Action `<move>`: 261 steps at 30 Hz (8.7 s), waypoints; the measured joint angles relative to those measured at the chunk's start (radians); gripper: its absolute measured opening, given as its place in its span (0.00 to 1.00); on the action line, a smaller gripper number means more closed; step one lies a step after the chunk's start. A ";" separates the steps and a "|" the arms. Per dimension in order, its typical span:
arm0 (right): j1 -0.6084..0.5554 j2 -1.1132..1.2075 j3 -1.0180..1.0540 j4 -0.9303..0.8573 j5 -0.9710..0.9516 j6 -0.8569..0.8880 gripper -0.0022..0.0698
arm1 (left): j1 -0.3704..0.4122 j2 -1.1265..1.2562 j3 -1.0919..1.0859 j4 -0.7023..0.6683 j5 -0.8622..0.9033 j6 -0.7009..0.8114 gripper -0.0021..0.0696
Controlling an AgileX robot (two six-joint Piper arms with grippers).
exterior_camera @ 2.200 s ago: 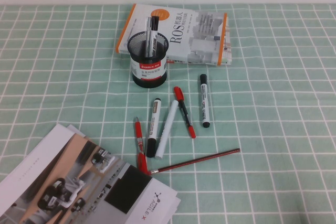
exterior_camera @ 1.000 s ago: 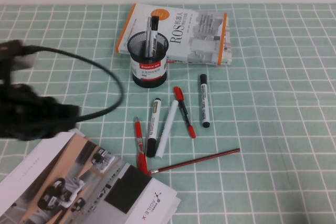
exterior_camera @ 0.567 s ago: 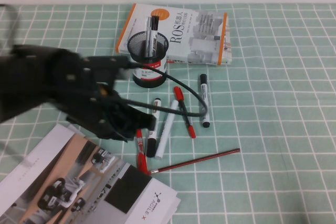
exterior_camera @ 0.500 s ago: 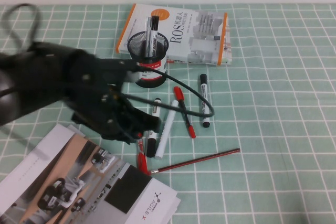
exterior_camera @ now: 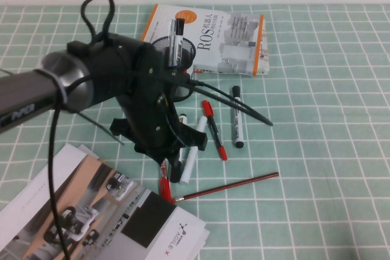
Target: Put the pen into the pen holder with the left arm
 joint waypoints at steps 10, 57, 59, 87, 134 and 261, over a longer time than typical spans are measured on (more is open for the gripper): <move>0.000 0.000 0.000 0.000 0.000 0.000 0.00 | 0.002 0.067 -0.051 0.050 0.018 -0.086 0.27; 0.000 0.000 0.000 0.000 0.000 0.000 0.00 | 0.054 0.177 -0.107 0.034 0.052 -0.079 0.20; 0.000 0.000 0.000 0.000 0.000 0.000 0.00 | 0.054 0.177 -0.107 0.026 0.043 -0.062 0.19; 0.000 0.000 0.000 0.000 0.000 0.000 0.00 | 0.030 -0.277 0.460 0.065 -1.472 0.274 0.13; 0.000 0.000 0.000 0.000 0.000 0.000 0.00 | 0.182 0.239 0.022 0.080 -1.423 0.128 0.13; 0.000 0.000 0.000 0.000 0.000 0.000 0.00 | 0.501 -1.888 1.434 0.024 -0.576 0.225 0.03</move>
